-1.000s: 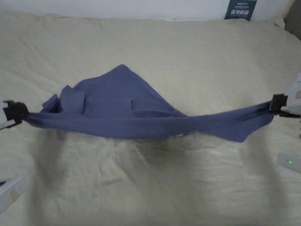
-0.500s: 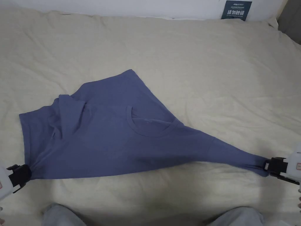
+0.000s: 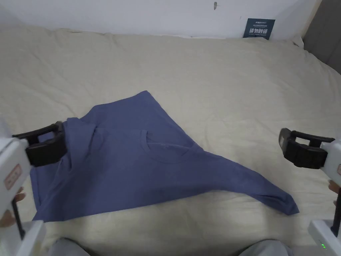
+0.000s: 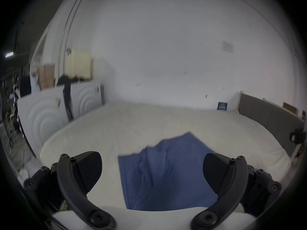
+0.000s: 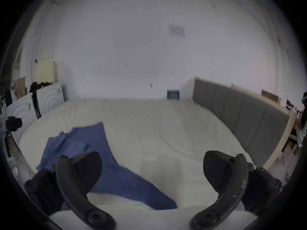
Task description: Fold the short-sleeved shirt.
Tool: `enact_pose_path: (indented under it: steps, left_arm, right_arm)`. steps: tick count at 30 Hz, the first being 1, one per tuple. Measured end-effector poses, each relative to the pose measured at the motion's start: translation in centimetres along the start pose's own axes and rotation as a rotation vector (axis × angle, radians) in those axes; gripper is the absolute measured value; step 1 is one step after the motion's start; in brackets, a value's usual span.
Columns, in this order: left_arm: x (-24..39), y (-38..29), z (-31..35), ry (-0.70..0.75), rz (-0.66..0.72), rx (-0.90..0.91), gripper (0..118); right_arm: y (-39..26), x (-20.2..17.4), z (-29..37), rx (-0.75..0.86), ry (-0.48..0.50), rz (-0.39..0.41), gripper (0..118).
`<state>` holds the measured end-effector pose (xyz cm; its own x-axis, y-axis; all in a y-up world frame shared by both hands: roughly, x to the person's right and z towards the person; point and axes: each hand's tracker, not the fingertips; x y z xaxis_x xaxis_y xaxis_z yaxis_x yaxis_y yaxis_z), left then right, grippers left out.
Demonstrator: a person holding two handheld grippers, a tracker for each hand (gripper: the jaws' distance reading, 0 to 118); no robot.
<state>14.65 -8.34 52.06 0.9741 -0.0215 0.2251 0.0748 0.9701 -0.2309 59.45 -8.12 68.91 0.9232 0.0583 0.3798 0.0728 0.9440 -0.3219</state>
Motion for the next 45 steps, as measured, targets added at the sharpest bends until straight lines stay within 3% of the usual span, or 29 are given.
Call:
enact_pose_path:
  steps: [2, 6, 8, 9, 11, 15, 18, 25, 30, 31, 32, 33, 34, 35, 36, 45]
  left_arm:
    - [1.7, -0.1, 0.3, -0.008, -0.037, 0.052, 118]
    - [3.9, -0.6, 0.7, -0.024, -0.022, 0.115, 117]
    - [4.6, -0.9, 1.1, -0.037, -0.012, 0.132, 105]
    - [5.1, -1.0, 1.1, -0.044, -0.011, 0.136, 90]
    - [5.7, -1.3, 1.4, -0.056, -0.027, 0.145, 68]
    - [6.9, -1.9, 1.2, -0.089, -0.101, 0.126, 6]
    - [7.1, -2.0, 0.9, -0.148, -0.062, 0.083, 0]
    - [7.6, -1.4, -1.8, -0.212, -0.057, -0.018, 0]
    - [8.0, 1.7, -8.7, -0.302, -0.044, -0.141, 3]
    - [8.1, 2.4, -10.5, -0.31, -0.052, -0.174, 11]
    - [8.3, 3.0, -12.3, -0.328, -0.055, -0.204, 29]
    - [8.6, 3.6, -14.4, -0.337, -0.063, -0.237, 65]
    - [9.0, 4.1, -16.4, -0.341, -0.084, -0.262, 89]
    - [9.5, 4.5, -18.6, -0.355, -0.109, -0.293, 109]
    - [10.0, 5.0, -20.8, -0.363, -0.126, -0.315, 118]
    - [14.7, 5.5, -40.4, -0.363, -0.286, -0.59, 118]
  right_arm:
    - [0.6, -1.9, 1.2, 0.071, 0.001, 0.004, 118]
    - [0.7, -4.8, 2.7, 0.115, 0.014, -0.077, 118]
    - [0.6, -5.7, 3.0, 0.113, 0.042, -0.087, 118]
    - [0.5, -6.1, 3.2, 0.12, 0.052, -0.085, 118]
    - [0.4, -6.9, 3.7, 0.129, 0.065, -0.074, 99]
    - [0.2, -8.0, 3.7, 0.126, 0.097, -0.029, 10]
    - [-0.2, -8.2, 3.3, 0.113, 0.113, -0.044, 2]
    - [-0.1, -8.8, 2.9, 0.082, 0.125, -0.081, 1]
    - [0.0, -8.5, 1.9, 0.057, 0.124, -0.09, 1]
    - [0.0, -8.4, 1.7, 0.051, 0.125, -0.096, 1]
    - [-0.1, -8.2, 1.4, 0.042, 0.126, -0.103, 1]
    - [-0.1, -8.0, 1.0, 0.03, 0.127, -0.109, 1]
    - [-0.1, -7.9, 0.5, 0.022, 0.125, -0.113, 1]
    - [0.0, -7.7, 0.0, 0.013, 0.122, -0.117, 1]
    - [-0.1, -7.4, -0.6, -0.001, 0.117, -0.122, 1]
    - [-0.6, -5.5, -7.4, -0.109, 0.06, -0.206, 1]
